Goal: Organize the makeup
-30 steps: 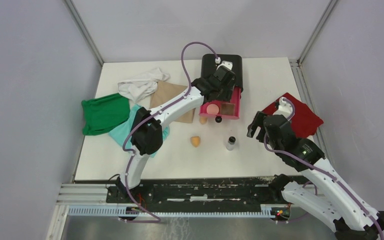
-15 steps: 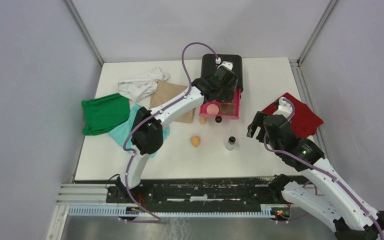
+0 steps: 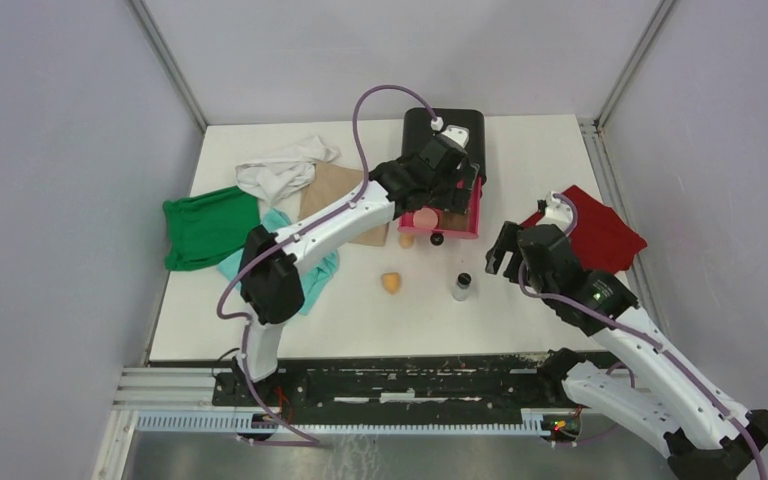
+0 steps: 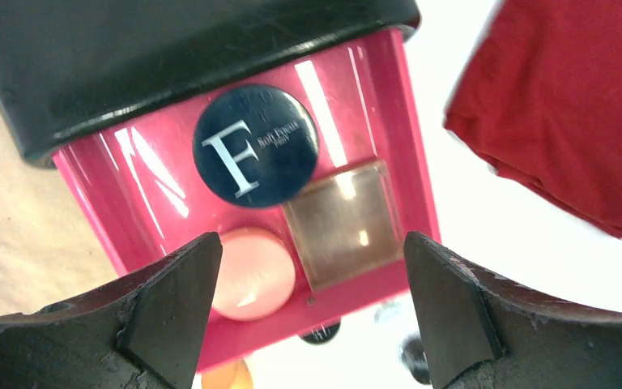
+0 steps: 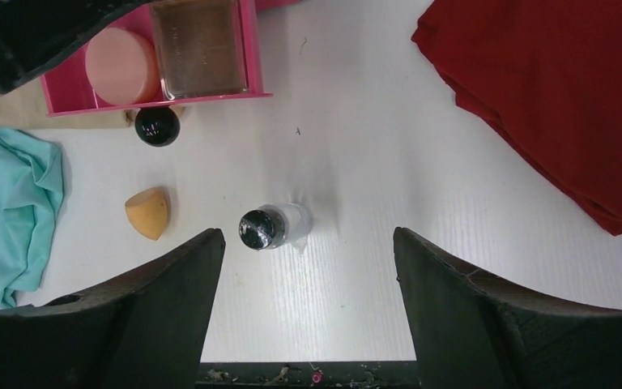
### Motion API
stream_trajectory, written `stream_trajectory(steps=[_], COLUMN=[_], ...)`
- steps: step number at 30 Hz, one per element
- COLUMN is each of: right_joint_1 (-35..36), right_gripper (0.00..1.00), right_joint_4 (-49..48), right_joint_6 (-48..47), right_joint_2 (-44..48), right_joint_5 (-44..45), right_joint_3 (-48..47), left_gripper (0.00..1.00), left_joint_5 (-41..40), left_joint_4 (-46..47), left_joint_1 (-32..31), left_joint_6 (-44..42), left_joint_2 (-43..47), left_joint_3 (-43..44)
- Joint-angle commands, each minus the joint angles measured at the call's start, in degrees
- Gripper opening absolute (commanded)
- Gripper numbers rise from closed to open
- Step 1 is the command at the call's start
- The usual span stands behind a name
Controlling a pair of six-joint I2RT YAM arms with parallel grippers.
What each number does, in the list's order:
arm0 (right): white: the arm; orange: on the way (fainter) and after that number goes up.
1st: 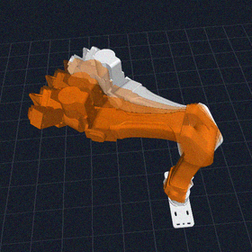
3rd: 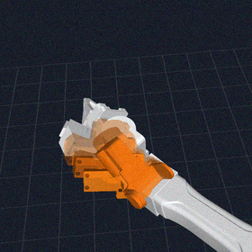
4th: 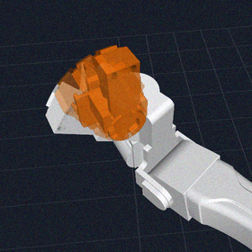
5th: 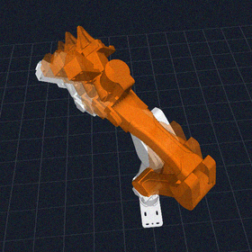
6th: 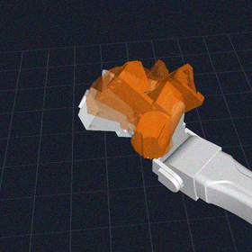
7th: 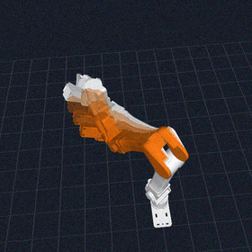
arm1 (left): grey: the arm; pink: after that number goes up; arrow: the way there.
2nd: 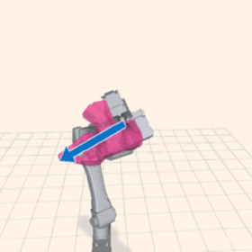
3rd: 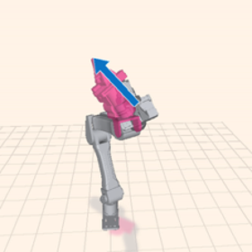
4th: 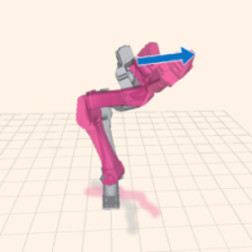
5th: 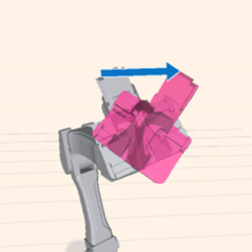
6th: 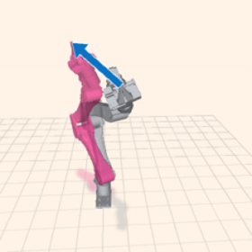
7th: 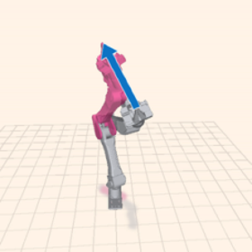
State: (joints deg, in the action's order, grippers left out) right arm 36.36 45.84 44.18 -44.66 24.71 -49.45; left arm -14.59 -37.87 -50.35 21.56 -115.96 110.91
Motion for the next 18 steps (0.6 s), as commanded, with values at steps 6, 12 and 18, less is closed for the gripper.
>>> stream_trajectory(steps=[6, 12, 18], right_joint_1=[0.2, 0.25, 0.2], right_gripper=[0.59, 0.46, 0.47], right_joint_4=[-13.0, -22.44, -29.56], right_joint_6=[1.08, 2.73, 2.81], right_joint_2=[-5.63, -12.79, -19.51], right_joint_5=[-7.59, -8.91, -8.74], right_joint_3=[4.91, 6.91, 6.34], left_gripper=[0.91, 0.92, 0.93], left_joint_5=[-4.58, -8.47, -6.46], left_joint_4=[2.61, 4.07, 9.62], left_joint_1=[-1.72, 0.57, 3.21], left_joint_6=[0.47, 3.96, 8.55], left_joint_2=[18.95, 29.98, 39.49], left_joint_3=[-14.66, -29.02, -45.54])
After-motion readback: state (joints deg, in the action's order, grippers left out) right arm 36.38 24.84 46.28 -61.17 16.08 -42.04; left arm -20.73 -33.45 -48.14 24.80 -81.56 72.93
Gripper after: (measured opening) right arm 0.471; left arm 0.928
